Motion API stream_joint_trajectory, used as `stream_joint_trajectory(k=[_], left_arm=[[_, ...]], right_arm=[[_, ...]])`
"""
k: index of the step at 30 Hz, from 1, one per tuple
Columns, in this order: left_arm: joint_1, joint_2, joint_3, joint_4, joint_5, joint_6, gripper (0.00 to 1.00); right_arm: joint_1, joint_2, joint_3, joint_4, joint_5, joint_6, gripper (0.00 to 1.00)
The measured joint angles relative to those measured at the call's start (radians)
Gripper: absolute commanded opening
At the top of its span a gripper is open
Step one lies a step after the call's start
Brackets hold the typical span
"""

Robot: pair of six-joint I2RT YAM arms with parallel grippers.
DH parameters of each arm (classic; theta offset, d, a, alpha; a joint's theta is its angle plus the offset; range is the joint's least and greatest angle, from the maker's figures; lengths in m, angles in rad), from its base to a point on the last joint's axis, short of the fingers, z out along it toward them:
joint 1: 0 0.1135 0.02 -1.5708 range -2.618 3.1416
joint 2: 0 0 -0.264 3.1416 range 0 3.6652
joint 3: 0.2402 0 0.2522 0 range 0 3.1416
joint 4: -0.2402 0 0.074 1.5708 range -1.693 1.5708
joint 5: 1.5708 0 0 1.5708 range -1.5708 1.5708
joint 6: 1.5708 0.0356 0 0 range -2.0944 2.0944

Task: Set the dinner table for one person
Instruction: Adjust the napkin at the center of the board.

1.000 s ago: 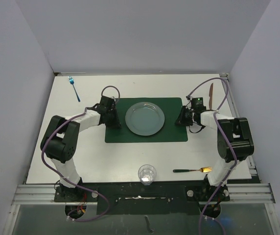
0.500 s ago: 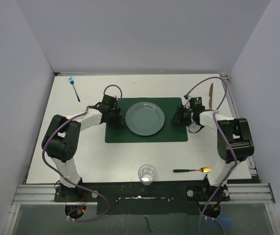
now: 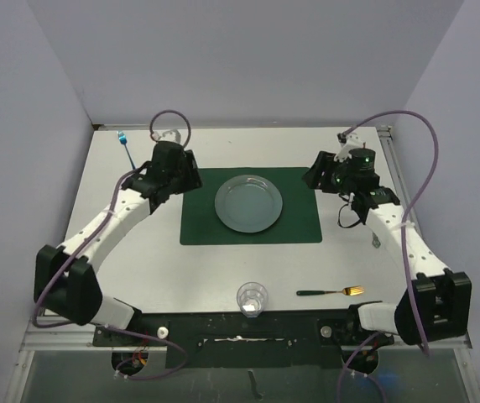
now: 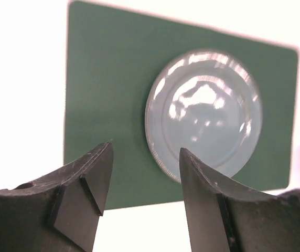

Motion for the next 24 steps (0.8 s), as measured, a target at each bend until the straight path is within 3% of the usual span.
stream_joint_trajectory(k=[7,11,21,24], left_arm=[[0.002,-0.283,0.015,-0.002,-0.323,-0.017,0.51],[0.003,-0.302,0.038,-0.027,-0.447,-0.022,0.51],[0.003,-0.296,0.016,-0.11,-0.511,-0.022,0.51],[0.003,-0.287,0.003,-0.109,-0.482,-0.023,0.5]], right_arm=[[0.0,-0.2,-0.001,-0.005,0.032,-0.008,0.54],[0.0,-0.234,-0.002,-0.052,0.08,-0.025,0.54],[0.001,-0.248,-0.002,-0.209,0.209,-0.06,0.54],[0.001,-0.246,-0.003,-0.225,0.22,-0.058,0.49]])
